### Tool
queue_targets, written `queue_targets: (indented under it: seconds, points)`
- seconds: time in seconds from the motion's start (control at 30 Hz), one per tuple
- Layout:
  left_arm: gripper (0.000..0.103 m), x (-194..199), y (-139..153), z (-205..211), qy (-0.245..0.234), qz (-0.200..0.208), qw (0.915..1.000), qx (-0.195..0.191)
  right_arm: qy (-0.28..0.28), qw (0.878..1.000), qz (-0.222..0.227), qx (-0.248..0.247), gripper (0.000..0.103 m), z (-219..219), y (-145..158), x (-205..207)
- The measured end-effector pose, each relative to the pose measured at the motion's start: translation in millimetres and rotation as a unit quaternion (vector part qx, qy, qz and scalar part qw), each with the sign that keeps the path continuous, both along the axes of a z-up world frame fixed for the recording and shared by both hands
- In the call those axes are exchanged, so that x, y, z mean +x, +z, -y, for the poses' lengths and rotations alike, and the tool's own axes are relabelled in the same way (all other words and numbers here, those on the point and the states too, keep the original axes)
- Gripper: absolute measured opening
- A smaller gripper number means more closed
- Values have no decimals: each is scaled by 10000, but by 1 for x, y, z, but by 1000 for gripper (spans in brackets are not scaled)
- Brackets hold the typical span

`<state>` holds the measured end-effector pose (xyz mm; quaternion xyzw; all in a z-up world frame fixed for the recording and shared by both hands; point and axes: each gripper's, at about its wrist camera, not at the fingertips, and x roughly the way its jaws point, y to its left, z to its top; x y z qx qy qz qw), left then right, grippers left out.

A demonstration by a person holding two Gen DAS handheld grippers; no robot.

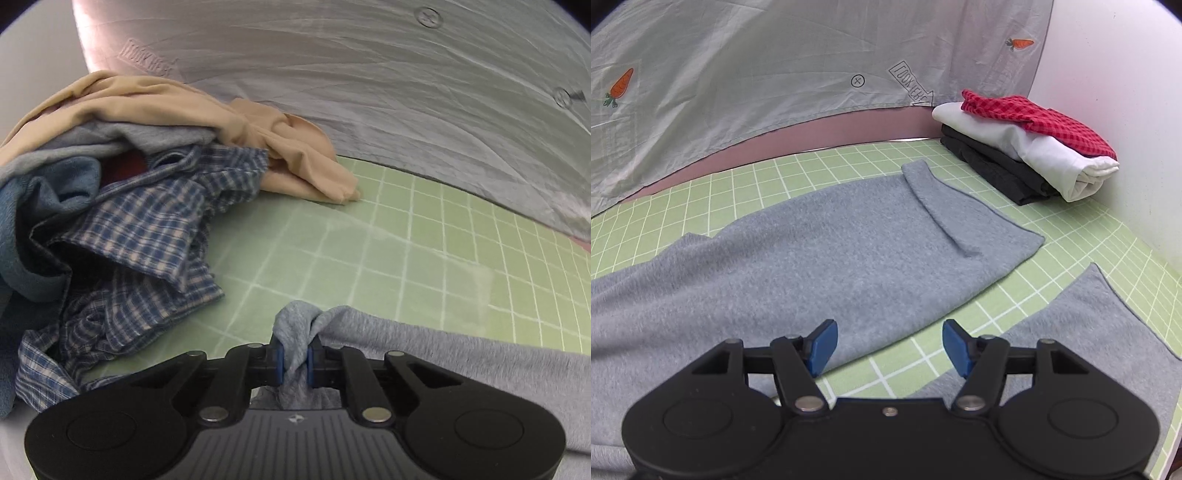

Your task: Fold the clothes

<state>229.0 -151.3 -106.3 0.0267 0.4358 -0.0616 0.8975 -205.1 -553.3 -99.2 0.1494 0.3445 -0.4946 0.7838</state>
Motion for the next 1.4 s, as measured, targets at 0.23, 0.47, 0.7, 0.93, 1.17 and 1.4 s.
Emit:
queue_targets:
  seconds: [0.23, 0.47, 0.7, 0.93, 1.17, 1.4]
  points:
    - [61, -18, 4, -4, 298, -134, 9994, -105, 199, 9996, -139, -146, 65, 26, 0, 7]
    - [79, -59, 15, 17, -52, -79, 10000, 9, 382, 9988, -86, -291, 68, 110, -11, 15]
    - [79, -87, -10, 54, 314, -368, 9974, 538, 792, 9959, 423, 149, 55, 233, -31, 34]
    - [89, -88, -14, 67, 971, -298, 9928, 633, 1263, 9896, 427, 549, 17, 303, -45, 63]
    - [95, -85, -17, 70, 998, -256, 9917, 769, 1055, 9940, 256, -150, 6, 344, -38, 53]
    - [98, -84, -19, 68, 1078, -270, 9916, 666, 717, 9968, 320, -152, 48, 337, -24, 10]
